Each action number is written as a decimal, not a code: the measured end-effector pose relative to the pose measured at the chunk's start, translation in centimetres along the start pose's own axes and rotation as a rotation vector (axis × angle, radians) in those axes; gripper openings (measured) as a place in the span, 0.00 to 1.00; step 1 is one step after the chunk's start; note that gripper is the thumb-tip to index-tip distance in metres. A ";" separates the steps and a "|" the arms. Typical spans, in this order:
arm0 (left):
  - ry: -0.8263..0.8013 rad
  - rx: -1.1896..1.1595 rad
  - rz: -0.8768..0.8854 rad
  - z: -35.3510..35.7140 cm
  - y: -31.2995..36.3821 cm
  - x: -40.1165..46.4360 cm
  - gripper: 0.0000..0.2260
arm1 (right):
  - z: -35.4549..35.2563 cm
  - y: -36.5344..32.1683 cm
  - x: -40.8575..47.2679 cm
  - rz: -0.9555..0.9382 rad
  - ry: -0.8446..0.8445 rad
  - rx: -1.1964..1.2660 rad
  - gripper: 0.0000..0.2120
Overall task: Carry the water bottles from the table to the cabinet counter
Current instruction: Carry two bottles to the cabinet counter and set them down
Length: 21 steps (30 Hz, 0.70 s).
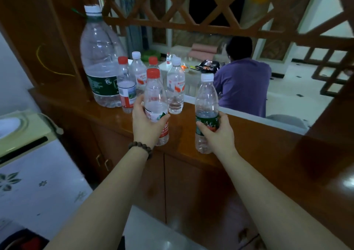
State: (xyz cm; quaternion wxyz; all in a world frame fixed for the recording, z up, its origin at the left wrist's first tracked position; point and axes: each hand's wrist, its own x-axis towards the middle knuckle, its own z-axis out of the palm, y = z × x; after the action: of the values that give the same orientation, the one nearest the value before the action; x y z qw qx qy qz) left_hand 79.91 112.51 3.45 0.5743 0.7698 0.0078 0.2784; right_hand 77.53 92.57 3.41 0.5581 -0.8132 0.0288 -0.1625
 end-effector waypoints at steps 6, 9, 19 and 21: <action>0.042 0.068 0.033 1.6 -2.2 5.8 0.38 | 5.4 -0.7 6.5 -0.055 -0.090 0.013 0.30; 0.069 0.120 0.021 2.0 -3.2 7.5 0.39 | 7.8 -0.8 8.3 -0.080 -0.136 0.023 0.30; 0.060 0.129 -0.046 2.9 -5.1 8.6 0.38 | 9.5 0.9 9.9 -0.108 -0.223 0.049 0.33; 0.065 0.144 -0.047 3.0 -5.3 8.5 0.37 | 9.4 1.2 10.1 -0.102 -0.240 0.062 0.35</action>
State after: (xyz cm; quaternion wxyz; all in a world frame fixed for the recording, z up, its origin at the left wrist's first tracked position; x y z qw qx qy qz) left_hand 90.05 114.50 1.78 0.5234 0.7992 0.0644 0.2885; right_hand 89.98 98.26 1.64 0.5735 -0.8095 -0.0847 -0.0928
